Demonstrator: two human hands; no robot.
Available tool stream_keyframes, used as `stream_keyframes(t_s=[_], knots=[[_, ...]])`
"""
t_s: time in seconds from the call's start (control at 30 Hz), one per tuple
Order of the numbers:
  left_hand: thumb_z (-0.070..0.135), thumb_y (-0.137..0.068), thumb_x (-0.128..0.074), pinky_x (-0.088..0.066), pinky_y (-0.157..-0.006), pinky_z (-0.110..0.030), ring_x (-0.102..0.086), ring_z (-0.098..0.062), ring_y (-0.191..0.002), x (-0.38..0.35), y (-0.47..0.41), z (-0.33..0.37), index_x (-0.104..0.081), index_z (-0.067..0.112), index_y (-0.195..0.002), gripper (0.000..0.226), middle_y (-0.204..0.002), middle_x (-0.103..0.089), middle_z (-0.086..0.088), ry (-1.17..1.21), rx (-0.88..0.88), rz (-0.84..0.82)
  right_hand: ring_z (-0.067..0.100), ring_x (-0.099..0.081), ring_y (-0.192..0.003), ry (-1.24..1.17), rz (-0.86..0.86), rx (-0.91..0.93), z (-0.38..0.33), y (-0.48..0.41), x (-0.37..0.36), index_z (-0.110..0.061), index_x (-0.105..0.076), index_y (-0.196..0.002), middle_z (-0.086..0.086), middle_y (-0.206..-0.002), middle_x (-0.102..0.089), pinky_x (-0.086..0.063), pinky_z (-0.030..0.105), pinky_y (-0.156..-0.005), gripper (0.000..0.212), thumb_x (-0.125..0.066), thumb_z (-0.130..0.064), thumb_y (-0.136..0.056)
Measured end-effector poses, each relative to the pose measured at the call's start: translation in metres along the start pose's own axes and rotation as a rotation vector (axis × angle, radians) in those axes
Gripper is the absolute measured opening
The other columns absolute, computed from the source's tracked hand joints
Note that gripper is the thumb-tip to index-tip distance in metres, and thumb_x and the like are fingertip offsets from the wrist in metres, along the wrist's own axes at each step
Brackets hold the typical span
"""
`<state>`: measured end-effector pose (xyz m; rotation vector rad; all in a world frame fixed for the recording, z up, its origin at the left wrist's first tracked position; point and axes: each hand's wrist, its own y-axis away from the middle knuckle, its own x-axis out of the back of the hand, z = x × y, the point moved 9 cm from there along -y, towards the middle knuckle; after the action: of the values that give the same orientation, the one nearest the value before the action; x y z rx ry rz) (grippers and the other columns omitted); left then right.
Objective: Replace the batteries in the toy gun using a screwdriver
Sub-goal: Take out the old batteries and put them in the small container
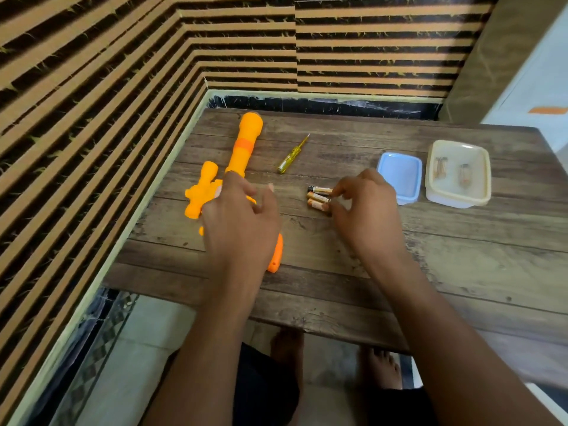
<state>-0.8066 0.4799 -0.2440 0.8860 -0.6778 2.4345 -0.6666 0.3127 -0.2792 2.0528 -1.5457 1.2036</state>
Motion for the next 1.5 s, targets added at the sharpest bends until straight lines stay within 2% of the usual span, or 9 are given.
stream_keyframes(t_s=[0.23,0.53,0.7,0.77,0.87,1.03,1.2,1.33,1.5], knots=[[0.019,-0.097,-0.070,-0.060,-0.077,-0.043,-0.069,-0.015,-0.089,-0.079,0.003,0.042,-0.063,0.014,-0.109,0.015,-0.098,-0.071,0.001,0.284,-0.191,-0.126,0.035,-0.054,-0.105,0.112,0.259,-0.057,0.031,-0.010,0.040,-0.009,-0.074,-0.100,0.013,-0.110,-0.055,-0.051,0.047,-0.082,0.017,-0.070,-0.006,-0.084],[0.015,-0.096,-0.070,-0.056,-0.070,-0.026,-0.068,-0.006,-0.086,-0.118,0.014,0.054,-0.065,0.014,-0.109,0.014,-0.101,-0.071,0.003,0.349,-0.245,-0.246,0.040,-0.039,-0.139,0.338,-0.032,-0.164,0.062,-0.019,0.016,-0.024,-0.067,-0.134,0.015,-0.150,-0.047,-0.034,0.053,-0.110,0.045,-0.069,-0.011,-0.090],[0.015,-0.095,-0.072,-0.051,-0.067,-0.015,-0.068,-0.004,-0.083,-0.123,0.016,0.053,-0.065,0.014,-0.105,0.012,-0.098,-0.071,0.003,0.346,-0.244,-0.270,0.044,-0.060,-0.103,0.419,0.050,-0.094,0.052,-0.021,0.029,-0.011,-0.066,-0.089,0.015,-0.109,-0.066,-0.042,0.043,-0.079,0.015,-0.067,0.003,-0.084],[0.014,-0.095,-0.072,-0.050,-0.066,-0.013,-0.068,-0.004,-0.081,-0.123,0.014,0.052,-0.066,0.014,-0.103,0.010,-0.096,-0.072,0.004,0.348,-0.235,-0.269,0.045,-0.062,-0.085,0.401,0.086,-0.068,0.044,-0.019,0.031,-0.013,-0.053,-0.071,0.017,-0.091,-0.065,-0.036,0.039,-0.069,0.027,-0.068,0.010,-0.075],[0.014,-0.096,-0.072,-0.049,-0.064,-0.010,-0.068,-0.003,-0.081,-0.121,0.013,0.051,-0.068,0.013,-0.102,0.007,-0.094,-0.072,0.004,0.353,-0.226,-0.273,0.044,-0.063,-0.070,0.400,0.138,0.004,0.028,-0.015,0.037,-0.006,-0.064,-0.068,0.015,-0.077,-0.065,-0.036,0.035,-0.063,0.018,-0.075,0.008,-0.066],[0.021,-0.098,-0.070,-0.056,-0.070,-0.023,-0.071,-0.003,-0.086,-0.120,0.010,0.047,-0.070,0.014,-0.107,0.012,-0.100,-0.073,0.007,0.484,-0.147,-0.268,0.042,-0.067,-0.083,0.170,0.219,0.089,0.024,-0.012,0.042,-0.006,-0.073,-0.100,0.011,-0.101,-0.071,-0.056,0.047,-0.068,0.024,-0.062,-0.014,-0.080],[0.035,-0.100,-0.060,-0.061,-0.085,-0.040,-0.073,-0.025,-0.109,-0.141,0.015,0.038,-0.059,0.008,-0.136,0.046,-0.123,-0.074,-0.010,1.064,0.324,-0.515,0.019,-0.070,-0.092,-0.206,0.368,0.213,0.010,-0.004,0.057,-0.004,-0.072,-0.098,0.007,-0.100,-0.075,-0.049,0.013,-0.081,0.017,-0.069,0.004,-0.083],[0.025,-0.110,-0.052,-0.062,-0.075,-0.035,-0.073,-0.020,-0.087,-0.138,0.017,0.046,-0.053,0.005,-0.144,0.039,-0.106,-0.073,-0.009,1.250,0.420,-0.614,0.014,-0.072,-0.099,-0.411,0.282,0.232,0.009,-0.005,0.054,-0.004,-0.072,-0.100,0.002,-0.101,-0.076,-0.060,0.036,-0.086,0.016,-0.070,0.006,-0.087],[0.025,-0.106,-0.059,-0.063,-0.084,-0.040,-0.074,-0.023,-0.092,-0.131,0.013,0.049,-0.052,0.013,-0.146,0.043,-0.112,-0.072,-0.013,1.295,0.389,-0.605,0.014,-0.072,-0.095,-0.513,0.257,0.259,0.004,-0.003,0.056,-0.002,-0.071,-0.100,0.002,-0.097,-0.074,-0.061,0.037,-0.083,0.010,-0.071,0.003,-0.091]])
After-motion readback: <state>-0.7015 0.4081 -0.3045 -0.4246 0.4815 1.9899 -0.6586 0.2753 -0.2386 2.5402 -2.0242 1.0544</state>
